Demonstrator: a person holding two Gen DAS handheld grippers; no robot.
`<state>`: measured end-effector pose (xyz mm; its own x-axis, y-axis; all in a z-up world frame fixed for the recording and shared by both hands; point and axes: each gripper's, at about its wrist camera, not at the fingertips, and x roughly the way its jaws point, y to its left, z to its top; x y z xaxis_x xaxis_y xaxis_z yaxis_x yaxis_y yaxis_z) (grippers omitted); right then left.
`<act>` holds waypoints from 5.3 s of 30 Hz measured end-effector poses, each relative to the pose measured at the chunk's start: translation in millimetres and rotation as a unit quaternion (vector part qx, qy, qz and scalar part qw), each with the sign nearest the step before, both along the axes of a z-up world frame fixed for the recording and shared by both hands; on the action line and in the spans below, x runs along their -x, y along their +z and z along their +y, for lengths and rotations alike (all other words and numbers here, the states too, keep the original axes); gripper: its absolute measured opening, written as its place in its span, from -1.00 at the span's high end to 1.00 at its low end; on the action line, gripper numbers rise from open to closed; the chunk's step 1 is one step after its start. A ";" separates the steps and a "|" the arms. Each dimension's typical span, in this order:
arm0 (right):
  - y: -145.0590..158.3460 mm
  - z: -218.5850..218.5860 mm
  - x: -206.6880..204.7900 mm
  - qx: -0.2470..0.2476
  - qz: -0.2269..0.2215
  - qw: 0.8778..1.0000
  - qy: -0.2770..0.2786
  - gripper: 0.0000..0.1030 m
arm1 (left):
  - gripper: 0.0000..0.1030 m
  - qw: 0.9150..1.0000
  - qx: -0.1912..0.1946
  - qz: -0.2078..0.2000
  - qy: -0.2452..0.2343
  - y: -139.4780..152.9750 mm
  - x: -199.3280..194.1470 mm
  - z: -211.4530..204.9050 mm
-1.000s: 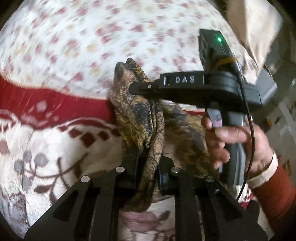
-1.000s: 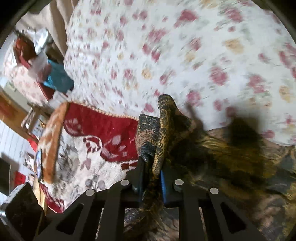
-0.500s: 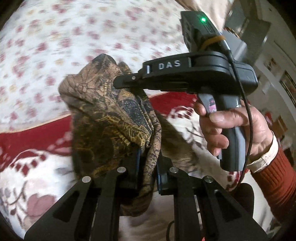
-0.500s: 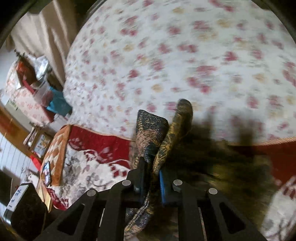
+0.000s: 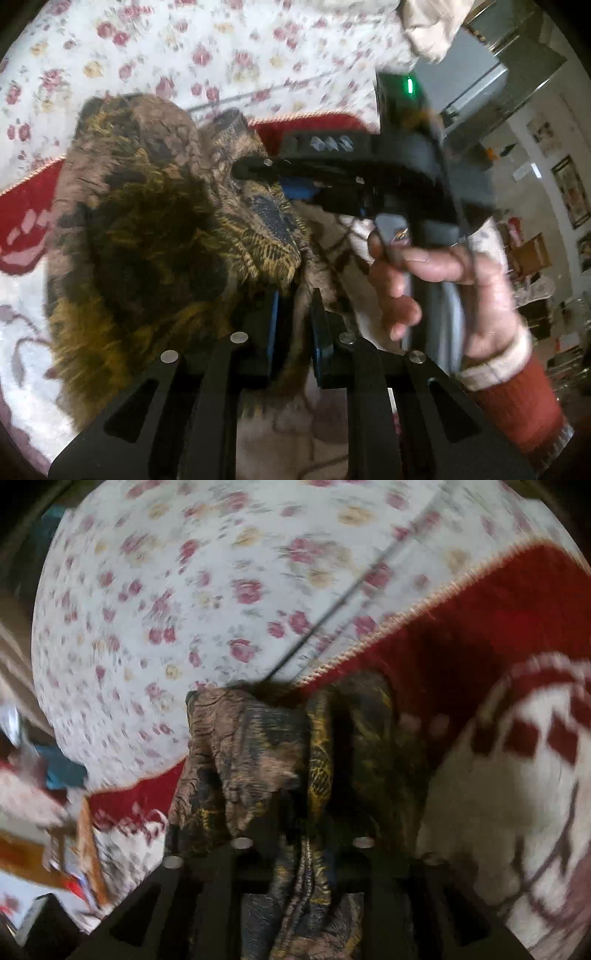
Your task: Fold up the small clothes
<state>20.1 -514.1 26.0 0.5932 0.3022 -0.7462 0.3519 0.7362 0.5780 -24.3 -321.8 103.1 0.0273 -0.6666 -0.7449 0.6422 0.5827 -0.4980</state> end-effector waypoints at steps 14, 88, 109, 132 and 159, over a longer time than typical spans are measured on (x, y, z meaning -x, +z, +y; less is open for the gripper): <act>13.2 70.7 35.8 0.114 -0.002 0.990 0.080 0.41 | 0.12 0.991 -0.032 -0.039 0.126 -9.2 -7.1 115.0; -14.9 103.4 114.9 0.201 0.012 0.972 0.120 0.93 | -0.06 0.988 -0.051 -0.039 0.140 -43.5 -0.3 104.3; -26.8 29.4 45.8 0.090 -0.041 0.995 0.017 -0.85 | -0.35 0.988 -0.008 0.033 0.153 -67.5 -60.2 81.6; 34.8 94.7 59.7 0.068 -0.103 0.983 0.134 0.31 | 0.34 0.991 -0.014 -0.051 0.127 -3.6 -12.1 111.3; -11.5 181.3 36.2 0.192 -0.022 0.969 0.151 0.11 | -0.37 0.953 -0.137 -0.125 0.240 -40.3 57.9 175.7</act>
<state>-16.1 -332.8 14.6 0.5555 0.1712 -0.8137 0.0683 0.9659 0.2498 -82.3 -146.0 62.8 0.4799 -0.3133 -0.8195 0.3475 0.9255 -0.1504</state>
